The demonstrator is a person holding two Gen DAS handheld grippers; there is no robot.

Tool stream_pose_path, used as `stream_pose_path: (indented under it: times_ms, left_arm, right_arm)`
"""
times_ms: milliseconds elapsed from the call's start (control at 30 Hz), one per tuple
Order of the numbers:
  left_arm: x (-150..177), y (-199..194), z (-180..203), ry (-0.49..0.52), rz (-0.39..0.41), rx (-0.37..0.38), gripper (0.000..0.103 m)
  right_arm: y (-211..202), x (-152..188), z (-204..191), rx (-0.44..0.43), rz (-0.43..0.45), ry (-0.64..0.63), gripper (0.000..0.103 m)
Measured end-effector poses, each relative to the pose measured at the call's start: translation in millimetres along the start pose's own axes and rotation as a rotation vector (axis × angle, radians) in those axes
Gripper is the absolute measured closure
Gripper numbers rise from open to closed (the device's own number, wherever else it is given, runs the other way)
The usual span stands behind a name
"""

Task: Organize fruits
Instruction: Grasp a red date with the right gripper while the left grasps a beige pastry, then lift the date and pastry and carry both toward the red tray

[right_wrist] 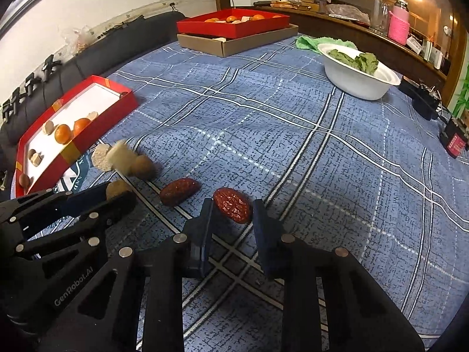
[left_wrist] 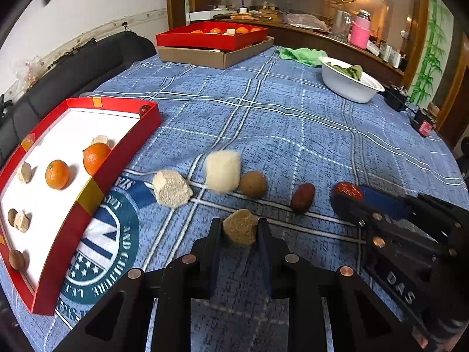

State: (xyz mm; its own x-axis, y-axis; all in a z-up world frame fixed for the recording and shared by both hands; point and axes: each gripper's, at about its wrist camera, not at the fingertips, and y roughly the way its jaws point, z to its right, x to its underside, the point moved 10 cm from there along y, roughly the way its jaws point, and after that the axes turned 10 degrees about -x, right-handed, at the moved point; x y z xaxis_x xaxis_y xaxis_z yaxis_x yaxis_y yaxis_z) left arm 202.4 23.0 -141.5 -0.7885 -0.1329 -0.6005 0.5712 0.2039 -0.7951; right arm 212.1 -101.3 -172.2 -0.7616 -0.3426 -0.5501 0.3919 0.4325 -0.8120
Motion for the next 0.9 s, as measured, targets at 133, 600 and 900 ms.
stream_pose_path:
  times_ms: [133,600,900]
  left_arm:
    - [10.5,-17.2,0.4,-0.010,0.007,0.073,0.080]
    - [46.3,-35.9,-28.2,-0.066,0.012,0.117,0.080]
    - [50.9,-40.9,-54.5,-0.154,0.048,0.111,0.080]
  right_arm:
    - [-0.3,-0.5,0.6,0.008,0.002,-0.001,0.078]
    - [-61.1,30.7,-29.7,0.036,0.066,0.015,0.078]
    - [-77.1,46.4,-55.9,-0.042,0.156,0.081,0.078]
